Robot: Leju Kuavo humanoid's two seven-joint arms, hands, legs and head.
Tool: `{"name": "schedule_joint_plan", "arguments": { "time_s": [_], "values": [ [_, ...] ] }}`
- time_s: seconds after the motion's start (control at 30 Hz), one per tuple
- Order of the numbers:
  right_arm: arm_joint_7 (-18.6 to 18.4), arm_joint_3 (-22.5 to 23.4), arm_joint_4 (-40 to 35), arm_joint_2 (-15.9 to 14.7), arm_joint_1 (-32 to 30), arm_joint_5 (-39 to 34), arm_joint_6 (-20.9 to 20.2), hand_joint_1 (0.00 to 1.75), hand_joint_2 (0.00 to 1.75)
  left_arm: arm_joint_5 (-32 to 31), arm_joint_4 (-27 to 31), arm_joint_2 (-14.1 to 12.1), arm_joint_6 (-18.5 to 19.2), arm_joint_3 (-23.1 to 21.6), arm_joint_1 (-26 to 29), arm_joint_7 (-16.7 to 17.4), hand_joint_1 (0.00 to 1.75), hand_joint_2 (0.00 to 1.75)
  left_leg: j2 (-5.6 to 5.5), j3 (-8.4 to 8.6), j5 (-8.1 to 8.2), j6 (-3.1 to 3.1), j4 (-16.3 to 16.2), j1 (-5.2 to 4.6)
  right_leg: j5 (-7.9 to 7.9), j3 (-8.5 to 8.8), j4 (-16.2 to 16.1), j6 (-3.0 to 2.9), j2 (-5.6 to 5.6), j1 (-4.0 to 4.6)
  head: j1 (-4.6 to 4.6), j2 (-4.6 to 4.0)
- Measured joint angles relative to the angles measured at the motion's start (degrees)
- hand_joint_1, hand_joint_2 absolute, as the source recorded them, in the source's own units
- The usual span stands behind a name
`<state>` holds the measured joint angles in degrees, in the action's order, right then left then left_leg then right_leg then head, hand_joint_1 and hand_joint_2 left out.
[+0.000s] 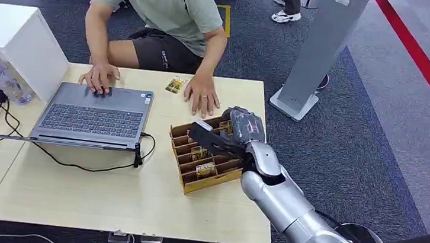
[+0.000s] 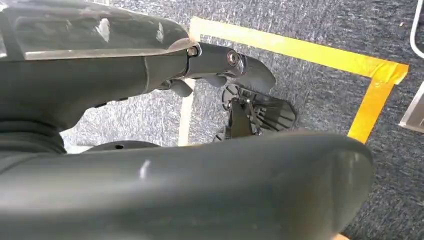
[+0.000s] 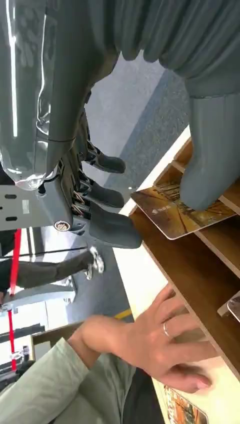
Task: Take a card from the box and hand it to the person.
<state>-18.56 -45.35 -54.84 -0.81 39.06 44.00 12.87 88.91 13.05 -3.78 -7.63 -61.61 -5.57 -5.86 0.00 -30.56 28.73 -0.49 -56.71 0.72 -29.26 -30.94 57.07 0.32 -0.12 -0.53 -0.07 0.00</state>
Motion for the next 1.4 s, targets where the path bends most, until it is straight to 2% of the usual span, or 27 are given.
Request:
{"name": "schedule_joint_plan", "arguments": {
  "time_s": [0.57,0.97,1.4],
  "values": [
    [-1.5,0.1,-0.3,-0.4,-0.4,1.0,-1.0,0.82,1.75,0.0,0.0,0.0,0.9,0.0,0.0,-0.4,0.00,0.00,0.00,0.01,0.00,0.00,0.0,0.00,0.00,-0.01,0.0,0.00,0.01,0.00,-0.02,0.00],
    [-2.1,0.6,-1.0,-0.9,-1.2,1.8,-1.5,0.73,1.75,-0.1,0.0,0.0,1.5,0.0,0.0,-0.7,0.00,0.00,0.00,0.01,0.00,0.00,0.0,0.00,0.00,0.00,0.0,0.00,0.01,0.00,-0.02,0.00],
    [-2.3,0.7,-1.4,-1.2,-1.6,2.0,-1.8,0.77,1.75,-0.1,0.0,0.0,1.7,0.0,0.0,-0.8,0.00,0.00,0.00,0.01,0.00,0.00,0.0,0.00,0.00,0.00,0.0,0.00,0.01,0.00,-0.02,0.00]
  ]
}}
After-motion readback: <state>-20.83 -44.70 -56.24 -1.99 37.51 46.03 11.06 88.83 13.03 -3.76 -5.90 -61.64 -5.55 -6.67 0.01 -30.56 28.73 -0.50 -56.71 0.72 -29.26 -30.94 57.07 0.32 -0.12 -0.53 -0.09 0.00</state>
